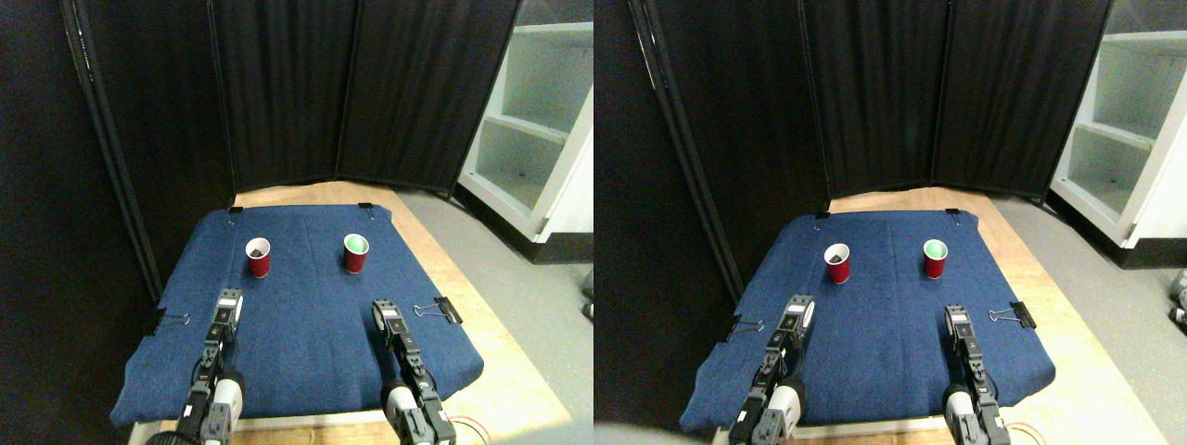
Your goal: Pour (bimanual)
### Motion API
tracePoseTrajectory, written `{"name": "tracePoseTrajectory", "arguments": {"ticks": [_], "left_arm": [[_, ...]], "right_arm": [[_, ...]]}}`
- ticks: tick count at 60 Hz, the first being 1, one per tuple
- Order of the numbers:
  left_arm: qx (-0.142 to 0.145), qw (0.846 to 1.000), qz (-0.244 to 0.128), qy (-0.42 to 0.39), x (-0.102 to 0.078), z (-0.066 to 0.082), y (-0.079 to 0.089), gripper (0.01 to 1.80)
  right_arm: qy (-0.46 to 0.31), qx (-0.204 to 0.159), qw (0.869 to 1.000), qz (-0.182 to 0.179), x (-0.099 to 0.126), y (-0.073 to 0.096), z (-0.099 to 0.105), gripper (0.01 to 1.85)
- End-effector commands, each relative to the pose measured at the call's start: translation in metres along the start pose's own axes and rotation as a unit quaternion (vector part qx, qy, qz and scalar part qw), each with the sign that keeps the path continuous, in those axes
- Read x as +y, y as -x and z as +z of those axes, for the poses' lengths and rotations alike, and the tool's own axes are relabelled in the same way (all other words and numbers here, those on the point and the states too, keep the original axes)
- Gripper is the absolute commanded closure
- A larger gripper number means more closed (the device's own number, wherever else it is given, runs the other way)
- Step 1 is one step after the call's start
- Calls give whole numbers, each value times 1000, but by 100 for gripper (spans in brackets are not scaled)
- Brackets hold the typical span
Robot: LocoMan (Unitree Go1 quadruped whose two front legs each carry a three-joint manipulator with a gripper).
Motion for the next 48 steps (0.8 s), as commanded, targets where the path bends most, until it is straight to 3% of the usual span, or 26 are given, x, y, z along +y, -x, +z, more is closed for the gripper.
{"name": "tracePoseTrajectory", "arguments": {"ticks": [1,23,31,35,37,48], "left_arm": [[-14,1000,-4,-2,-2,4,-1,180],[-24,998,-38,-40,-5,7,2,180],[2,999,-23,-34,-3,7,2,179],[10,999,-32,-34,-2,7,2,145],[-2,1000,-26,-15,-3,7,2,137],[-43,999,-15,25,-2,7,-4,148]], "right_arm": [[5,-13,1000,0,0,0,4,166],[5,-13,1000,-1,1,1,4,166],[5,-12,1000,-1,2,2,4,165],[6,-14,1000,4,2,2,4,164],[0,-18,1000,9,2,1,4,164],[-44,-42,998,19,3,-3,8,168]]}}
